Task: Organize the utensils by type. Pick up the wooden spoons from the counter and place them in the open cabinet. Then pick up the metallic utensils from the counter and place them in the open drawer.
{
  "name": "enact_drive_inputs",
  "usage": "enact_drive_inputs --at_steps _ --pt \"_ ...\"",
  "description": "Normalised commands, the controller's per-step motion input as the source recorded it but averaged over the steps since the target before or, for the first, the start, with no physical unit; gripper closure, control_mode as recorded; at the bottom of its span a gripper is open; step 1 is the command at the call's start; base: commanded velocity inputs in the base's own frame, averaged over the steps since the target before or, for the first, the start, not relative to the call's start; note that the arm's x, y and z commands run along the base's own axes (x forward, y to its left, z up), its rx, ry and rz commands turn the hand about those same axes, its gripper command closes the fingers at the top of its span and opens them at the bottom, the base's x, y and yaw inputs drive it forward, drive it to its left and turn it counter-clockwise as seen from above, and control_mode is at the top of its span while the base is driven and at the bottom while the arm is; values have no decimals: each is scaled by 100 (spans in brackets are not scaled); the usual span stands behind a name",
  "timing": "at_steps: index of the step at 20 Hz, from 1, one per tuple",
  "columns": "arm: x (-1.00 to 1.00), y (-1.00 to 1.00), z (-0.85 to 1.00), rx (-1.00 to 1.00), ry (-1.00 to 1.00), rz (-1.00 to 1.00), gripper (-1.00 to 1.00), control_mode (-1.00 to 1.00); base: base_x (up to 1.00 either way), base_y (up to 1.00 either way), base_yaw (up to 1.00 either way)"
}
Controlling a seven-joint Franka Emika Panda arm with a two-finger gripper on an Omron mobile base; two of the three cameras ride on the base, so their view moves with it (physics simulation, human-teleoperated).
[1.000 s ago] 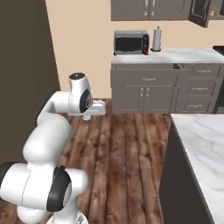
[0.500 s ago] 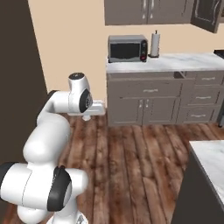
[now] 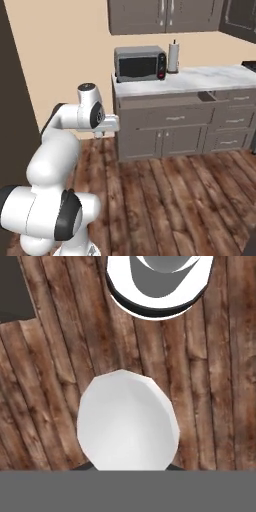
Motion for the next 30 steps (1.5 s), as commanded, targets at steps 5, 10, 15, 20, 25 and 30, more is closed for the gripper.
enact_drive_inputs --at_steps 5,10,15,20,25,30 --pt "0 0 0 0 0 0 100 100 75 75 -30" --pt "0 0 0 0 0 0 100 100 67 70 -41" --pt "0 0 0 0 0 0 100 100 61 62 -53" --pt "0 0 0 0 0 0 100 100 37 73 -50" --pt "0 0 0 0 0 0 100 100 29 81 -39" --pt "0 0 0 0 0 0 100 100 19 80 -28"
